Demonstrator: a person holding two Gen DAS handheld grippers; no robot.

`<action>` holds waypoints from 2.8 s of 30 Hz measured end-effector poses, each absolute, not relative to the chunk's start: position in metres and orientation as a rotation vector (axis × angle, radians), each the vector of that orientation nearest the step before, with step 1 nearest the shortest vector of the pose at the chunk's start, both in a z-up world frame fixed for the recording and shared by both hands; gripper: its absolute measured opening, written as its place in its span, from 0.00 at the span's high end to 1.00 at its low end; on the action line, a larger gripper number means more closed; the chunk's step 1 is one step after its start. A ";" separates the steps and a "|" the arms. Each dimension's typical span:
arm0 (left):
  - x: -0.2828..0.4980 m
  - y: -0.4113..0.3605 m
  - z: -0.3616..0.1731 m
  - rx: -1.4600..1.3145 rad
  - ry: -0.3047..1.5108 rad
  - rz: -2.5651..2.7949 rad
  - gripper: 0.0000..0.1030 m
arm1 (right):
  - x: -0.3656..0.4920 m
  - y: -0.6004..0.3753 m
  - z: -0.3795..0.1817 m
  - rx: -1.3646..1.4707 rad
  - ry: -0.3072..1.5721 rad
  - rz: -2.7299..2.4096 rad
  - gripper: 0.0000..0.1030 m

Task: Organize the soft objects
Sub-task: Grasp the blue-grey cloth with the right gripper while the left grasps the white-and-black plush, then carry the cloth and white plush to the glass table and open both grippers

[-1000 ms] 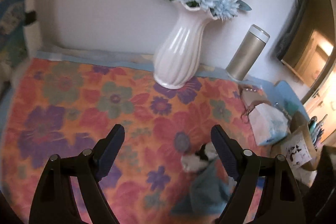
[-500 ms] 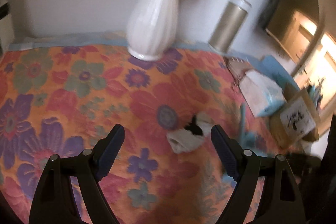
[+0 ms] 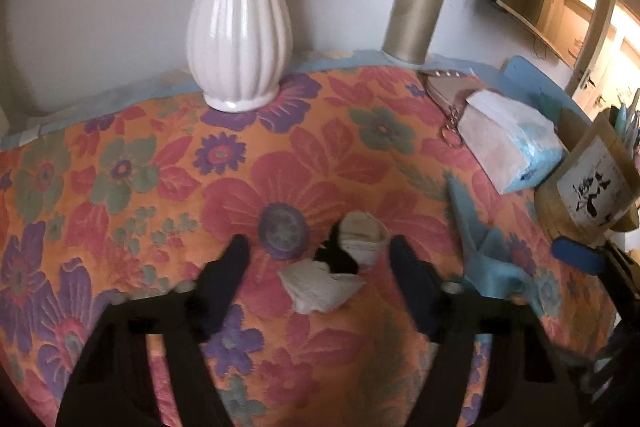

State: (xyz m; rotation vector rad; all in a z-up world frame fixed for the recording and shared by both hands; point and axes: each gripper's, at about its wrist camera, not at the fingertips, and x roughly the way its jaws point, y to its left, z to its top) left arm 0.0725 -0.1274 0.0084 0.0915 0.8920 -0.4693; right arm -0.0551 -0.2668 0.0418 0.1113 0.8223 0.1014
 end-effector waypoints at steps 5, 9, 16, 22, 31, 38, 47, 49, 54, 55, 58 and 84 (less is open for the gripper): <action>0.073 -0.128 0.005 0.096 0.898 -0.480 0.63 | -0.041 -0.253 0.029 0.043 0.893 0.092 0.44; 0.065 -0.124 0.013 0.090 0.831 -0.472 0.63 | -0.042 -0.253 0.025 0.028 0.895 0.103 0.80; 0.054 -0.109 0.028 0.036 0.732 -0.456 0.63 | -0.051 -0.252 0.031 0.023 0.845 0.120 0.92; 0.037 -0.104 0.033 -0.020 0.754 -0.436 0.63 | -0.084 -0.268 0.042 0.137 0.855 0.196 0.92; -0.035 -0.148 0.043 -0.041 0.794 -0.580 0.63 | -0.157 -0.326 0.048 0.249 0.868 0.176 0.92; -0.069 -0.200 0.066 -0.112 0.819 -0.825 0.63 | -0.211 -0.382 0.070 0.331 0.773 0.113 0.92; -0.105 -0.287 0.109 -0.012 0.749 -0.965 0.63 | -0.251 -0.452 0.103 0.415 0.636 0.022 0.92; -0.113 -0.313 0.123 0.022 0.725 -1.002 0.63 | -0.259 -0.470 0.109 0.434 0.606 -0.002 0.92; -0.108 -0.373 0.138 -0.001 0.744 -1.126 0.63 | -0.270 -0.523 0.126 0.514 0.521 -0.025 0.92; -0.107 -0.383 0.139 0.013 0.738 -1.124 0.63 | -0.270 -0.537 0.131 0.530 0.502 -0.035 0.92; -0.106 -0.421 0.141 0.067 0.716 -1.093 0.63 | -0.260 -0.569 0.146 0.514 0.456 -0.131 0.92; -0.110 -0.510 0.107 0.312 0.536 -1.020 0.06 | -0.113 -0.694 0.122 0.379 0.666 -0.233 0.48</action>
